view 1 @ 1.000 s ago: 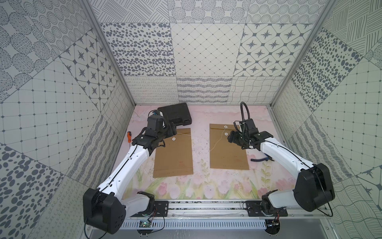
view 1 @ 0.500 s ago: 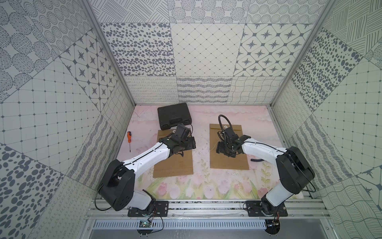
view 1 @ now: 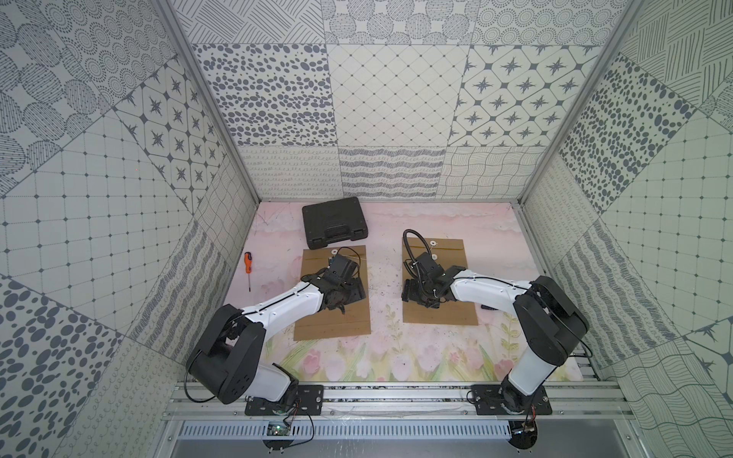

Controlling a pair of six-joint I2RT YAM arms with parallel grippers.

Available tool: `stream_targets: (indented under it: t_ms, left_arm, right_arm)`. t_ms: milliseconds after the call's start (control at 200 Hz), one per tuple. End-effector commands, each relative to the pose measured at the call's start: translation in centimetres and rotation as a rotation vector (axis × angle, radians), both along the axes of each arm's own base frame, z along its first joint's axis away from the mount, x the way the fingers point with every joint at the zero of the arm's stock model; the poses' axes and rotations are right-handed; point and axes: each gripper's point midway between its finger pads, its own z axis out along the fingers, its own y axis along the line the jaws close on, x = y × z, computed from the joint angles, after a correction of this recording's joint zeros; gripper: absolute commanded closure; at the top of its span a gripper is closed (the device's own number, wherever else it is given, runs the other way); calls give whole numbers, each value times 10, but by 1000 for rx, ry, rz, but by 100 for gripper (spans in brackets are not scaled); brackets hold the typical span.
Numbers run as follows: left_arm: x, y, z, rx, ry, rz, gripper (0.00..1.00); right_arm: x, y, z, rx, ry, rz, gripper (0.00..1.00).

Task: Close the mouth of the file bag
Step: Move the file bag to the center of the board.

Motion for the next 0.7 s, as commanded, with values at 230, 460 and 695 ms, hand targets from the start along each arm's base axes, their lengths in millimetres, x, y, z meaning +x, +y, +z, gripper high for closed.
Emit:
stream_targets:
  t_ms: [230, 460, 695]
  left_arm:
    - [23, -19, 60, -37, -167, -80, 20]
    - [37, -106, 54, -137, -157, -236, 20]
    - [38, -134, 15, -180, -78, -271, 21]
  right_arm:
    - [9, -32, 52, -62, -45, 137, 18]
    - [78, -122, 94, 31, -170, -167, 21]
    - [110, -182, 96, 18, -225, -342, 22]
